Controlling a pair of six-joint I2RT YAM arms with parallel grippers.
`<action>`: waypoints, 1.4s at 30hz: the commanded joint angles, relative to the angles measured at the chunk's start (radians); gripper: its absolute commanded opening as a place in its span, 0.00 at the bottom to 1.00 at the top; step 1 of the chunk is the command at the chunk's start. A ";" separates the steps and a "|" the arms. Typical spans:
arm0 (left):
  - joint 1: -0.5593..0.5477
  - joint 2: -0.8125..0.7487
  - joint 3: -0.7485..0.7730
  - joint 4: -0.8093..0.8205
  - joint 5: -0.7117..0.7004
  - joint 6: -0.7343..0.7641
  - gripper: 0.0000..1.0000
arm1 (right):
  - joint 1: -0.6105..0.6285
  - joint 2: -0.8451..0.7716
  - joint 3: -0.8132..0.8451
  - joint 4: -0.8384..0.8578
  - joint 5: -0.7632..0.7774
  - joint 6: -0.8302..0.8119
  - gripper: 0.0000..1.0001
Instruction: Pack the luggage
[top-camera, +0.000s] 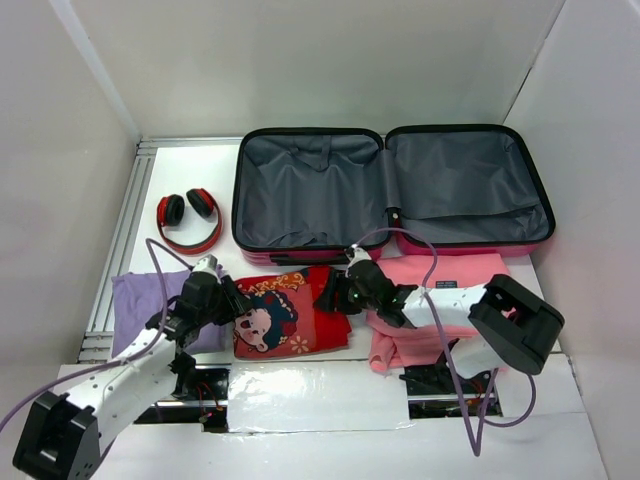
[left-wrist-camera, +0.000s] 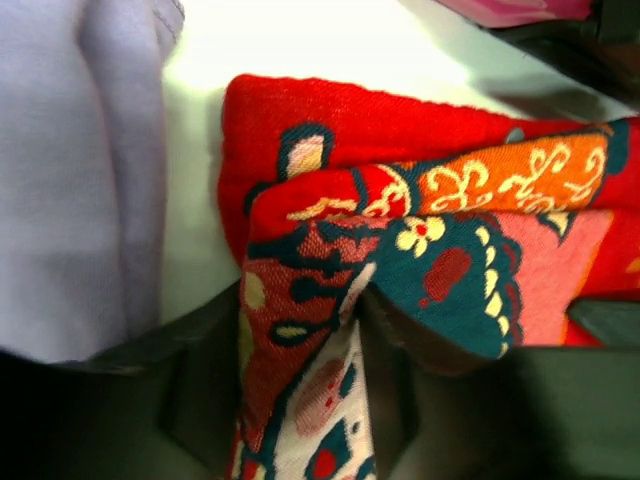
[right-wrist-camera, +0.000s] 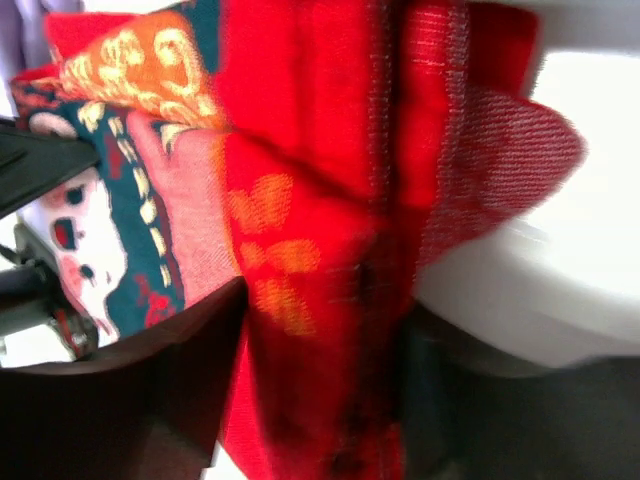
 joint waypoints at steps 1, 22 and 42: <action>-0.019 0.068 -0.010 -0.026 -0.030 -0.007 0.51 | 0.011 0.071 -0.050 -0.110 0.048 0.026 0.59; -0.117 -0.142 0.366 -0.363 -0.073 0.122 0.00 | 0.195 -0.323 0.214 -0.507 0.283 0.003 0.00; 0.042 0.729 1.410 -0.210 -0.052 0.420 0.00 | -0.525 0.175 1.143 -0.567 -0.126 -0.509 0.00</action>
